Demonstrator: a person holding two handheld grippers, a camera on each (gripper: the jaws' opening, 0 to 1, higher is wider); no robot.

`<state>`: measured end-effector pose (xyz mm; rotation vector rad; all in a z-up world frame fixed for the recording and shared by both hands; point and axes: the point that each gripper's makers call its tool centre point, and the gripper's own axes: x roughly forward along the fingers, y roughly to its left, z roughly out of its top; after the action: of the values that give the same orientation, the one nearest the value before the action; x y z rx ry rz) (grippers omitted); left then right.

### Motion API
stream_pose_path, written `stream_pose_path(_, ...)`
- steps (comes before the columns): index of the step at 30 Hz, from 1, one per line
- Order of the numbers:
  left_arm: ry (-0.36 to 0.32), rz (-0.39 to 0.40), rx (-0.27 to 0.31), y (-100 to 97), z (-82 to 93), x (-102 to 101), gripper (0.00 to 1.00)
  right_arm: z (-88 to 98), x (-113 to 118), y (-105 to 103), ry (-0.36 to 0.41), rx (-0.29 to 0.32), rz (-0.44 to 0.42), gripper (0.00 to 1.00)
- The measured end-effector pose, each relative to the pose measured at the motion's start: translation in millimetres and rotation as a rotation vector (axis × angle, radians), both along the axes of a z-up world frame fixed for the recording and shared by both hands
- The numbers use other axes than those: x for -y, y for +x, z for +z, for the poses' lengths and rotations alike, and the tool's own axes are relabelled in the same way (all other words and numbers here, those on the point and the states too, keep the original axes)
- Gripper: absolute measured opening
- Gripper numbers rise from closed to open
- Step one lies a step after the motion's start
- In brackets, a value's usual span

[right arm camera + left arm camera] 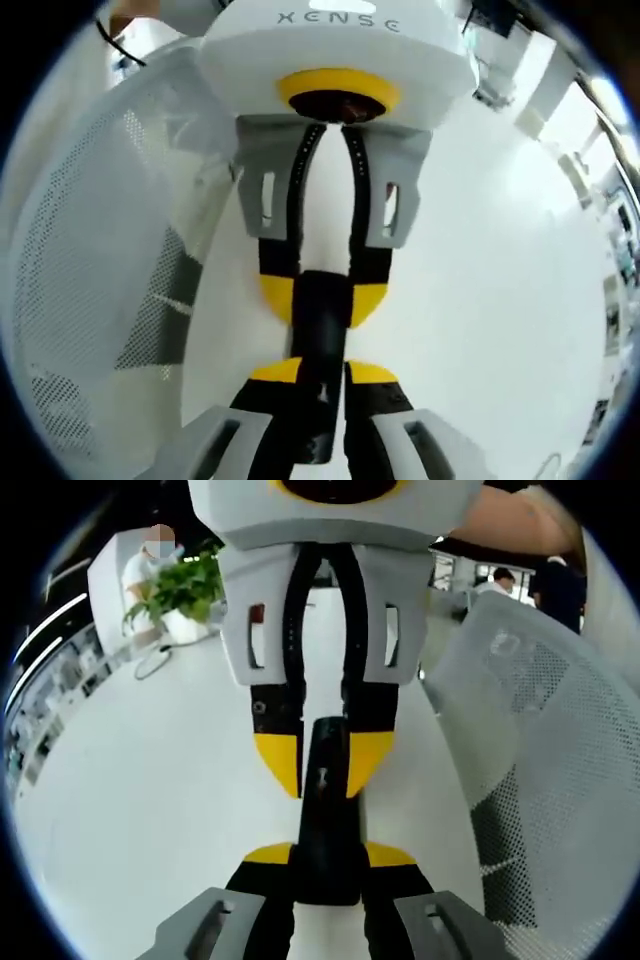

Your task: Press the specified remote control buttons in sequence, fully releasing each button before pressing the next.

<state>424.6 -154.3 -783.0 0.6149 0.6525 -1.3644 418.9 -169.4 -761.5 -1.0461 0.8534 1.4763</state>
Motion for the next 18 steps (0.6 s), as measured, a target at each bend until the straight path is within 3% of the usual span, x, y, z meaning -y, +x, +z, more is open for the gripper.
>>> stream_pose_path(18,0.009,-0.001,0.003,-1.7,0.9,1.2,0.23,8.8,2.0,-4.5,0.024,-0.016,-0.009,0.23)
